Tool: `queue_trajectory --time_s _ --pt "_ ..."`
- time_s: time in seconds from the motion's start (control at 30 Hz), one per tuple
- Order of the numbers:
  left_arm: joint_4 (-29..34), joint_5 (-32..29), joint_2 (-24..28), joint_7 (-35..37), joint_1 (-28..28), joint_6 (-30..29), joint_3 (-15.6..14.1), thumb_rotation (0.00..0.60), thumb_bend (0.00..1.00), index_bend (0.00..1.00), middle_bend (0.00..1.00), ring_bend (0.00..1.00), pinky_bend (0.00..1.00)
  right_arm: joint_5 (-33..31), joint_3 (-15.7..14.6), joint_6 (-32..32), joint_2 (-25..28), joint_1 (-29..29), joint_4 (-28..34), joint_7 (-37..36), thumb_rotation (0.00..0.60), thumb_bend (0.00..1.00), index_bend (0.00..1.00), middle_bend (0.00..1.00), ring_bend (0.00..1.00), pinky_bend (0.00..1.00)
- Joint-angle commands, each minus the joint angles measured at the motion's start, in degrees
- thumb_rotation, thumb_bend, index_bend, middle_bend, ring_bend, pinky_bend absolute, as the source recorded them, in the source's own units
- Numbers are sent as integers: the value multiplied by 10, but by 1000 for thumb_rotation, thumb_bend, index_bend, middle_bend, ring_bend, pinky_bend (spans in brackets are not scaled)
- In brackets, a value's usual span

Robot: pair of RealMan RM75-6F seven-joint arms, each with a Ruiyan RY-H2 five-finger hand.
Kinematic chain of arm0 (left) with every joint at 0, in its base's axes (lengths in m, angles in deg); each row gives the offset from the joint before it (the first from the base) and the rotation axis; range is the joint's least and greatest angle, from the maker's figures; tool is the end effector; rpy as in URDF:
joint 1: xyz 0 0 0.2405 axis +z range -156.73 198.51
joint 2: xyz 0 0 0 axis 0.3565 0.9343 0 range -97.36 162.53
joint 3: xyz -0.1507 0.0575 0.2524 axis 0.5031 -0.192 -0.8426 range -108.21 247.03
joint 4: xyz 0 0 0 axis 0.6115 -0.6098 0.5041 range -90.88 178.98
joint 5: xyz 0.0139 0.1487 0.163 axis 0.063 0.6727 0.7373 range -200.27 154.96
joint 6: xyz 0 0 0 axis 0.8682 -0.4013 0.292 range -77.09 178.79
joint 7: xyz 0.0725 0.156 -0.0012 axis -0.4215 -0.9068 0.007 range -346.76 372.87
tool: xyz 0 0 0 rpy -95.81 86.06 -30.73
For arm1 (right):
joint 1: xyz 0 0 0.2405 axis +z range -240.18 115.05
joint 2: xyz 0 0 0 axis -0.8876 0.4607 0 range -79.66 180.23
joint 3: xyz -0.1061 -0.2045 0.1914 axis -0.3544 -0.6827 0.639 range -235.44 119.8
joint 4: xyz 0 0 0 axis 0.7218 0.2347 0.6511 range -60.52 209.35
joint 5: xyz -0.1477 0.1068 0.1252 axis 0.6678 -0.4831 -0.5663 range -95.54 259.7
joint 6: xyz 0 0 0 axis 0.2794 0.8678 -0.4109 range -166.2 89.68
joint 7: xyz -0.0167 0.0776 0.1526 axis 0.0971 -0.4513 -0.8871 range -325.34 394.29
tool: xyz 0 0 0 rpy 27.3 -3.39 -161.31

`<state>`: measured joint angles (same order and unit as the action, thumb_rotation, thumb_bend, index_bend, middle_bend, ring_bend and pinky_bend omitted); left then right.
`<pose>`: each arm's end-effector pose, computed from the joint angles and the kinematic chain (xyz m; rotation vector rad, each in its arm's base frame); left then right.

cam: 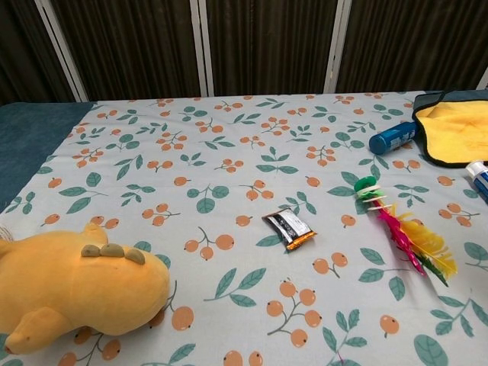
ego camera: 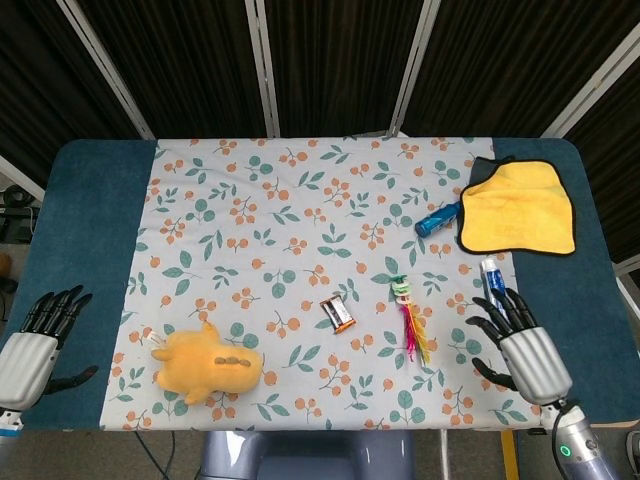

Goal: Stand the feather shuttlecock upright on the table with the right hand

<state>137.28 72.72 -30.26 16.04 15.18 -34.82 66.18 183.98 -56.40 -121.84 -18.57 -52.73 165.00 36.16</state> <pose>-0.3336 0.1915 0.1485 -1.5719 -0.9395 -0.9687 -0.2948 -0.2269 0.1151 1.6960 -0.7628 1.0952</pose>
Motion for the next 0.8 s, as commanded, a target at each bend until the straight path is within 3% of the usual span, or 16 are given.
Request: queue_trajectory --time_s 0.03,0.3,0.8 --pt "0 -1 0 1 0 1 0 599 179 0 0 0 0 25 3 21 -37 36 -47 -28 600 157 358 167 0 0" --pt "0 -1 2 8 -1 2 0 599 179 0 0 0 0 18 -8 62 -103 68 -121 -48 600 158 426 188 0 0" --pt "1 -7 0 9 -1 5 1 597 178 0 0 0 0 5 -15 48 -166 84 -209 -78 600 161 441 192 0 0"
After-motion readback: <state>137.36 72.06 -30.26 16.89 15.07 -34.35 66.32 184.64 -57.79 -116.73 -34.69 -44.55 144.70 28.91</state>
